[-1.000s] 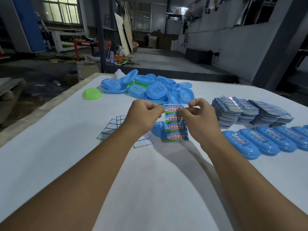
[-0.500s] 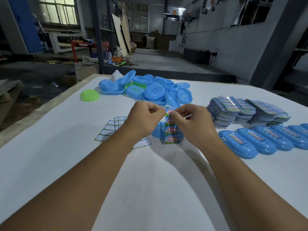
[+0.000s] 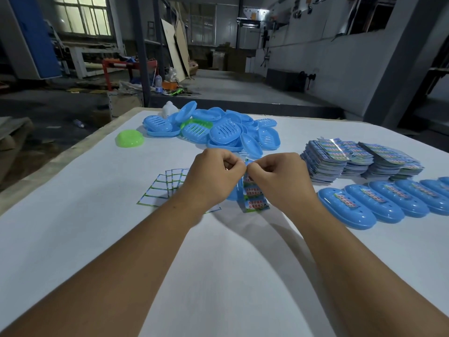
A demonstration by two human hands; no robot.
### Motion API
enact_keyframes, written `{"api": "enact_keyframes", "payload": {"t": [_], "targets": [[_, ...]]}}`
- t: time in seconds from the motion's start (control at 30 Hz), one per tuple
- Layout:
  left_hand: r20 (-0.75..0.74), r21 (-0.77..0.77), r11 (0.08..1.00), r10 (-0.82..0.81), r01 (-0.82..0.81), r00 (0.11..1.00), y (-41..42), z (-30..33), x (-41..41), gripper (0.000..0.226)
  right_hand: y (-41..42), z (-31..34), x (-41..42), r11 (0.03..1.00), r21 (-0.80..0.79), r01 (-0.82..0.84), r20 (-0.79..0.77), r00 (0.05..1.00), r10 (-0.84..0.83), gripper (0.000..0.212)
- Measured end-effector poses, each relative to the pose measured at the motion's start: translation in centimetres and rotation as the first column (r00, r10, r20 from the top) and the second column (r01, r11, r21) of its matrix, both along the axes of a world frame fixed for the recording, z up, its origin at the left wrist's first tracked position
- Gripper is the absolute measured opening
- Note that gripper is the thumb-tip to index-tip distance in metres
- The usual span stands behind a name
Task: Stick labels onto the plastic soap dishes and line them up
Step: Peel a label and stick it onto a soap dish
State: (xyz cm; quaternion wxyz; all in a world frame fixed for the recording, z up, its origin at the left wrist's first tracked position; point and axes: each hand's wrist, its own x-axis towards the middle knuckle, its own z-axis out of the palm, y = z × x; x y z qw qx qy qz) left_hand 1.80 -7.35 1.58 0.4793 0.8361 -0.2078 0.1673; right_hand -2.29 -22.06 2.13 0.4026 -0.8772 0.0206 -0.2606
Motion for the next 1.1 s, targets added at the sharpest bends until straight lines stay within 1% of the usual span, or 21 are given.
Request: {"api": "enact_keyframes", "payload": {"t": [0.13, 0.33, 0.47, 0.63, 0.83, 1.0, 1.1], "targets": [[-0.008, -0.003, 1.0, -0.023, 0.023, 1.0, 0.03, 0.07, 0.09, 0.025, -0.02, 0.03, -0.02, 1.0, 0.003, -0.016, 0.002, 1.0, 0.016, 0.026], [-0.014, 0.004, 1.0, -0.031, 0.031, 0.999, -0.05, -0.15, 0.11, 0.022, 0.02, 0.02, 0.1, 0.999, -0.031, 0.024, 0.009, 1.0, -0.023, 0.026], [-0.03, -0.022, 0.999, -0.036, 0.035, 0.999, -0.09, -0.22, 0.29, 0.024, 0.06, 0.0, 0.21, 1.0, -0.007, 0.002, 0.003, 1.0, -0.002, 0.032], [-0.058, -0.065, 0.996, -0.057, 0.053, 0.997, 0.06, -0.12, 0.38, 0.026, -0.05, 0.04, 0.39, 1.0, -0.003, -0.022, 0.006, 1.0, 0.022, 0.03], [-0.111, -0.074, 0.997, 0.008, -0.016, 0.994, 0.33, 0.12, 0.51, 0.026, -0.08, 0.06, 0.4, 0.998, 0.037, -0.045, 0.0, 0.999, 0.045, 0.034], [-0.152, -0.091, 0.996, -0.038, 0.024, 0.988, 0.19, 0.06, 0.36, 0.024, 0.08, 0.02, 0.31, 0.996, 0.044, -0.072, 0.008, 0.997, 0.072, 0.034], [-0.151, -0.062, 0.998, 0.018, -0.027, 0.988, 0.38, 0.03, 0.61, 0.023, -0.2, 0.0, 0.51, 0.998, 0.048, -0.044, -0.003, 0.999, 0.044, 0.034]]}}
